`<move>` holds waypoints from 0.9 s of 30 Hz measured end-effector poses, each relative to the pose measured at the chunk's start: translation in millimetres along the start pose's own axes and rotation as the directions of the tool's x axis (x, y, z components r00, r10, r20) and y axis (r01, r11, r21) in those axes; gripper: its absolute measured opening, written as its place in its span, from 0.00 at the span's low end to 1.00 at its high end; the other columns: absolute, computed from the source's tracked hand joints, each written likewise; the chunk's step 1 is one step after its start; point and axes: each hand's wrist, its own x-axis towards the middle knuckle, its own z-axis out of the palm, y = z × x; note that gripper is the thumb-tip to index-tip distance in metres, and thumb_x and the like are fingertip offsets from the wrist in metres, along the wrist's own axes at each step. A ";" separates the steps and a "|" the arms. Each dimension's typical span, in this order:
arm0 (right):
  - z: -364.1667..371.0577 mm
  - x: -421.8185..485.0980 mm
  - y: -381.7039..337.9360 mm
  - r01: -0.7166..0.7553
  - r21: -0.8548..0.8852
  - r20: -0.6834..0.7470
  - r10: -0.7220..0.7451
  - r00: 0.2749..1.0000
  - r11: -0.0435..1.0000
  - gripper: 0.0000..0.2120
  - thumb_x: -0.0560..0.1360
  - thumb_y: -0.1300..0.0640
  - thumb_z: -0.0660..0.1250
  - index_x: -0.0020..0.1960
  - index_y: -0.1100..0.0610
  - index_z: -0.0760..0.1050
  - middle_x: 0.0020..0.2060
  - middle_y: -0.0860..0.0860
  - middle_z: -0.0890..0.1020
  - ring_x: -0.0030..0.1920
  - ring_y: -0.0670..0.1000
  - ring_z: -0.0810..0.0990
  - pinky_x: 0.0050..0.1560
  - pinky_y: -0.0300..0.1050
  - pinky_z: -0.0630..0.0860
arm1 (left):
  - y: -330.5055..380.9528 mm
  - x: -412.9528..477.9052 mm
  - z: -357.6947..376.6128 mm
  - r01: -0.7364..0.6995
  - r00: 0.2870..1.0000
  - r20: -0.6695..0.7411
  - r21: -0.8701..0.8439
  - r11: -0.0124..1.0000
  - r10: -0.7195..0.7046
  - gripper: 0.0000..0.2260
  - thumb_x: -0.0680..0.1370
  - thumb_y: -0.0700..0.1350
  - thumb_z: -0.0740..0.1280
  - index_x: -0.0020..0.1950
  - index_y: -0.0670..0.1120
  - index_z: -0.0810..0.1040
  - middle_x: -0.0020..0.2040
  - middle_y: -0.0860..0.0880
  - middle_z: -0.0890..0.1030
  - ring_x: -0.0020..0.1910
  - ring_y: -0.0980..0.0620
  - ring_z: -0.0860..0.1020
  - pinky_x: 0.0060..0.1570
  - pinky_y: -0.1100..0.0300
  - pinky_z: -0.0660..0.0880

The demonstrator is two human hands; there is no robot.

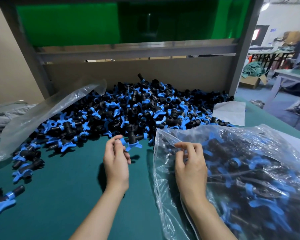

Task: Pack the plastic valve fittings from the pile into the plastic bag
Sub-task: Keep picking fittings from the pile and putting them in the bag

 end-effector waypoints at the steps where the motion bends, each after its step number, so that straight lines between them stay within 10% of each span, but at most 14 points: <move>1: -0.3 -0.2 -0.2 0.009 -0.012 0.010 -0.008 1.000 1.000 0.07 0.78 0.59 0.62 0.51 0.48 0.76 0.47 0.43 0.70 0.41 0.47 0.77 0.33 0.46 0.73 | 2.9 -4.1 -6.9 0.077 0.997 0.020 -0.067 0.995 -0.076 0.10 0.84 0.41 0.57 0.52 0.50 0.77 0.35 0.52 0.70 0.27 0.57 0.70 0.25 0.62 0.69; 9: -3.4 -5.0 -5.0 0.146 -0.109 0.072 -0.138 0.988 0.983 0.09 0.76 0.58 0.66 0.55 0.48 0.78 0.55 0.47 0.70 0.54 0.49 0.73 0.39 0.45 0.73 | 19.4 -29.8 -35.0 0.346 0.933 0.186 -0.244 0.906 -0.307 0.09 0.83 0.41 0.59 0.54 0.45 0.78 0.32 0.52 0.73 0.27 0.55 0.69 0.24 0.63 0.67; 15: -4.2 -8.7 -6.3 0.329 -0.108 0.163 -0.310 0.937 0.938 0.11 0.78 0.55 0.67 0.60 0.49 0.79 0.63 0.52 0.71 0.60 0.52 0.72 0.59 0.47 0.70 | 22.9 -29.5 -32.0 0.345 0.931 0.201 -0.213 0.914 -0.304 0.08 0.83 0.41 0.59 0.53 0.45 0.78 0.32 0.52 0.74 0.27 0.55 0.70 0.23 0.64 0.67; 27: -1.3 -8.4 -3.4 0.374 -0.106 0.178 -0.353 0.919 0.921 0.13 0.80 0.46 0.62 0.61 0.48 0.78 0.63 0.49 0.71 0.61 0.52 0.72 0.60 0.47 0.71 | 21.5 -35.9 -31.4 0.221 0.927 0.317 -0.032 0.975 -0.200 0.08 0.83 0.40 0.59 0.55 0.45 0.78 0.37 0.49 0.75 0.31 0.55 0.72 0.28 0.61 0.68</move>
